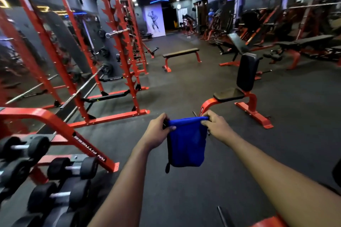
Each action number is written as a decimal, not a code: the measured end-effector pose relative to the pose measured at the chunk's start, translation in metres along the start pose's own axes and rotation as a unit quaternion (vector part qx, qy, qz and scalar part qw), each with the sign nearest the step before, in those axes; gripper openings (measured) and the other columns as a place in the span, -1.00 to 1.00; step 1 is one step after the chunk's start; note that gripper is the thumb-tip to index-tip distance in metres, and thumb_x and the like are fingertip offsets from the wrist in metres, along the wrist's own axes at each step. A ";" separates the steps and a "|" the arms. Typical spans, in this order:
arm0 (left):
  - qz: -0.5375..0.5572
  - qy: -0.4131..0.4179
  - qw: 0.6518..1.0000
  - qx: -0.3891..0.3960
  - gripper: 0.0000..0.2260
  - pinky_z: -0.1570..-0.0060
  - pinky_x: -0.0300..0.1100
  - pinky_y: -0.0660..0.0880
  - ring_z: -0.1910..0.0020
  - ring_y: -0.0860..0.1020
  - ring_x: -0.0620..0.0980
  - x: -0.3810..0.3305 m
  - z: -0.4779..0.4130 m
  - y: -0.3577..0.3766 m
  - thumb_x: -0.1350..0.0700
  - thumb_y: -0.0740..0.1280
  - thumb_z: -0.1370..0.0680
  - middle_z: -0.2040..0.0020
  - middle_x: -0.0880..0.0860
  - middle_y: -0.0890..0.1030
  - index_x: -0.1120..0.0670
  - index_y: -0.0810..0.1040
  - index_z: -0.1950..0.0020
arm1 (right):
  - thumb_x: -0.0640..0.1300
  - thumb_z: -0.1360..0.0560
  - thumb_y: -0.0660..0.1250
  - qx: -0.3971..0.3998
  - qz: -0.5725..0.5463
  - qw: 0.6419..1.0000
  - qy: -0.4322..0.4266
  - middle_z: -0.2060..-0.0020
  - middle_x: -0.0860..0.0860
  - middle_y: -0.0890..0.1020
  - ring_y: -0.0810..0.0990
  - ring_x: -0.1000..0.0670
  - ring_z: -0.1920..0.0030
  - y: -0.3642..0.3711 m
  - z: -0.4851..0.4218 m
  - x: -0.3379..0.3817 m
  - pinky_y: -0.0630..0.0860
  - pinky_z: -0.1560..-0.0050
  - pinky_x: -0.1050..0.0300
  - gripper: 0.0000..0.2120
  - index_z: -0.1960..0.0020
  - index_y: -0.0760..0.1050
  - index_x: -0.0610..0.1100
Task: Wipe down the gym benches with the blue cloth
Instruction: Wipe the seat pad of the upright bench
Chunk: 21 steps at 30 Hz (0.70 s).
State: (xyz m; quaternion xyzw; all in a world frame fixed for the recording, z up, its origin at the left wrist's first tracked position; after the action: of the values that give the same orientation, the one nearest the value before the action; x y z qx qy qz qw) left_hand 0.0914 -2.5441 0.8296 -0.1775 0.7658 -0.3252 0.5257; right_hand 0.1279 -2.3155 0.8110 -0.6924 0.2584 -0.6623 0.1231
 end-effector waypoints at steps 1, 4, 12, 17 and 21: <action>0.004 0.004 1.000 0.005 -0.80 0.14 0.15 0.58 0.20 0.56 0.08 0.006 -0.021 0.004 0.14 0.45 -0.51 0.22 -0.01 0.54 0.01 0.41 0.12 | -0.18 -0.57 0.26 -0.010 -0.003 1.000 0.004 0.15 -0.10 0.61 0.52 0.00 0.19 0.000 -0.020 -0.005 0.47 0.16 0.04 -0.96 0.05 0.46 -0.12; 0.020 0.018 1.000 0.014 -0.83 0.18 0.20 0.57 0.20 0.56 0.16 0.023 -0.094 0.020 0.12 0.41 -0.54 0.23 0.04 0.54 0.03 0.40 0.11 | -0.16 -0.59 0.25 -0.023 -0.020 0.999 0.014 0.13 -0.09 0.61 0.54 0.01 0.16 -0.003 -0.092 -0.022 0.47 0.15 0.07 -0.95 0.05 0.45 -0.10; 0.084 -0.014 0.996 0.029 -0.87 0.40 -0.11 0.60 0.28 0.49 0.01 0.034 -0.298 0.064 0.19 0.29 -0.62 0.19 0.11 0.49 0.16 0.35 0.06 | -0.17 -0.59 0.34 0.002 -0.161 0.984 0.077 0.02 -0.03 0.65 0.62 0.06 0.06 -0.027 -0.279 -0.059 0.49 0.20 0.27 -0.88 -0.11 0.50 -0.14; 0.106 -0.007 0.993 0.041 -0.86 0.31 0.08 0.62 0.31 0.45 -0.01 0.050 -0.425 0.100 0.16 0.28 -0.62 0.21 0.11 0.46 0.16 0.34 0.05 | -0.22 -0.49 0.46 0.058 -0.148 0.983 0.096 0.06 0.02 0.70 0.65 0.16 0.12 -0.037 -0.382 -0.093 0.46 0.26 0.41 -0.77 -0.14 0.60 -0.17; 0.118 0.012 0.991 0.060 -0.86 0.29 0.12 0.63 0.30 0.46 -0.03 0.073 -0.539 0.131 0.16 0.30 -0.61 0.22 0.09 0.47 0.12 0.34 0.06 | -0.13 -0.55 0.40 0.013 -0.165 0.981 0.098 -0.09 0.03 0.67 0.63 0.14 -0.04 -0.050 -0.492 -0.124 0.50 0.17 0.32 -0.72 -0.25 0.55 -0.10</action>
State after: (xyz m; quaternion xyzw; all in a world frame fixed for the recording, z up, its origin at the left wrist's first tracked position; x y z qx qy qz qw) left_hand -0.4236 -2.3260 0.8166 -0.0501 0.7669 -0.3077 0.5610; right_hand -0.3436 -2.1249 0.7761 -0.6557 0.1431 -0.7413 -0.0048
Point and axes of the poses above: each hand's wrist, its own z-axis away from the middle knuckle, its own y-axis out of the palm, x = y × z, the point moved 4 cm from there along -z, towards the middle knuckle
